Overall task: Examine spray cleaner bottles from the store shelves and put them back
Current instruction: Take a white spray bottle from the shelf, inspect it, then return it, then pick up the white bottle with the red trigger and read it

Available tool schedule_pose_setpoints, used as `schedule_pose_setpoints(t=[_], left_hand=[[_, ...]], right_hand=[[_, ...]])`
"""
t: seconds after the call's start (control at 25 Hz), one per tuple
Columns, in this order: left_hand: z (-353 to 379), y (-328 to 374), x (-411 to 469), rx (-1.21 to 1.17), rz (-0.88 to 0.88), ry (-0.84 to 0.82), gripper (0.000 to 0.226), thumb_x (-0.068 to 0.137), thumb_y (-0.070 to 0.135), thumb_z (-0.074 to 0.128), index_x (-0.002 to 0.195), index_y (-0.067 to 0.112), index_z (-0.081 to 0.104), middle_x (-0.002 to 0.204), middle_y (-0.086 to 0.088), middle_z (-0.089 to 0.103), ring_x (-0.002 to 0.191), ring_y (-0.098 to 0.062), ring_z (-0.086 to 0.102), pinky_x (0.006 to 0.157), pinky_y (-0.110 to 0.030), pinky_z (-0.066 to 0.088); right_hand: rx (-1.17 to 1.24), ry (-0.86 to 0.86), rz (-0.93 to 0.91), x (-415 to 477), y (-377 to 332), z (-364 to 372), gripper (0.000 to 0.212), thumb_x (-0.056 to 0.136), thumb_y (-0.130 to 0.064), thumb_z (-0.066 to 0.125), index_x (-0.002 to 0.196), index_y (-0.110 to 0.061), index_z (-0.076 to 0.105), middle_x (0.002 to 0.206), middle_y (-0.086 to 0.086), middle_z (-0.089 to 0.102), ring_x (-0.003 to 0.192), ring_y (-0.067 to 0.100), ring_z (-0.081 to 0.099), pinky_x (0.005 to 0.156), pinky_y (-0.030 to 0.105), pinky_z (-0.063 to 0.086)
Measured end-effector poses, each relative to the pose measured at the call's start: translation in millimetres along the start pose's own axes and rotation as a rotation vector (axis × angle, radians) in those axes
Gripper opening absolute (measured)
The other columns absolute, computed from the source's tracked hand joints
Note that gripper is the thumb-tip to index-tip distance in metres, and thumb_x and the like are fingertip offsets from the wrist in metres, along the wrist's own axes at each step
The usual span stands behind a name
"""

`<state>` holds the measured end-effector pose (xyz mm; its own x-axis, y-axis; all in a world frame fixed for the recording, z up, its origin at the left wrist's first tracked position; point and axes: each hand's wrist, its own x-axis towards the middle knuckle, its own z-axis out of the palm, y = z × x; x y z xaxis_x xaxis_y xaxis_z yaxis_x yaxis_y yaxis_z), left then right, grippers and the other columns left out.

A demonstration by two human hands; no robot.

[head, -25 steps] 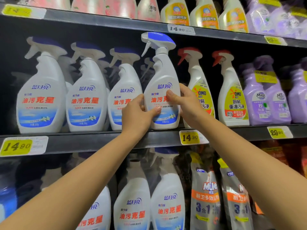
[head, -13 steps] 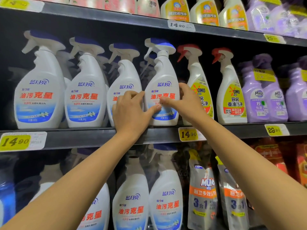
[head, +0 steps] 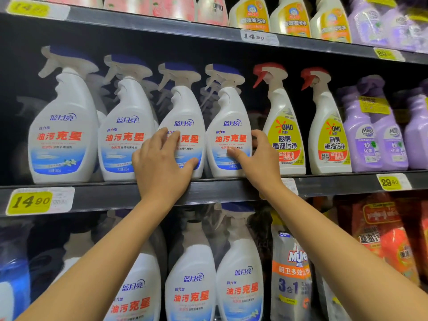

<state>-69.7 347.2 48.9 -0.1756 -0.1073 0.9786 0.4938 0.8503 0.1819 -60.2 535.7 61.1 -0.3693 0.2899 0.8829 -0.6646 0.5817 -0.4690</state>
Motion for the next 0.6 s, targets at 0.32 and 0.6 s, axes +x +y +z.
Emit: schedule_pose_setpoints(t=[0.32, 0.6], left_hand=[[-2.6, 3.3, -1.5, -0.074, 0.01, -0.005, 0.046, 0.078, 0.029, 0.074, 0.119, 0.014, 0.062, 0.135, -0.009, 0.054, 0.119, -0.031, 0.049, 0.096, -0.046, 0.035], [-1.1, 51.8, -21.3, -0.532, -0.002, -0.107, 0.024, 0.082, 0.006, 0.061, 0.101, 0.021, 0.064, 0.103, 0.005, 0.064, 0.093, -0.014, 0.061, 0.079, -0.029, 0.05]], right_hand=[[-0.153, 0.021, -0.038, -9.1, -1.6, -13.6, 0.039, 0.086, -0.027, 0.072, 0.116, -0.012, 0.053, 0.117, 0.003, 0.063, 0.102, 0.014, 0.058, 0.079, 0.024, 0.053], [-0.229, 0.134, -0.019, 0.4, 31.8, -84.8, 0.042, 0.088, -0.02, 0.067, 0.125, -0.01, 0.051, 0.124, 0.006, 0.056, 0.108, 0.022, 0.057, 0.09, 0.035, 0.05]])
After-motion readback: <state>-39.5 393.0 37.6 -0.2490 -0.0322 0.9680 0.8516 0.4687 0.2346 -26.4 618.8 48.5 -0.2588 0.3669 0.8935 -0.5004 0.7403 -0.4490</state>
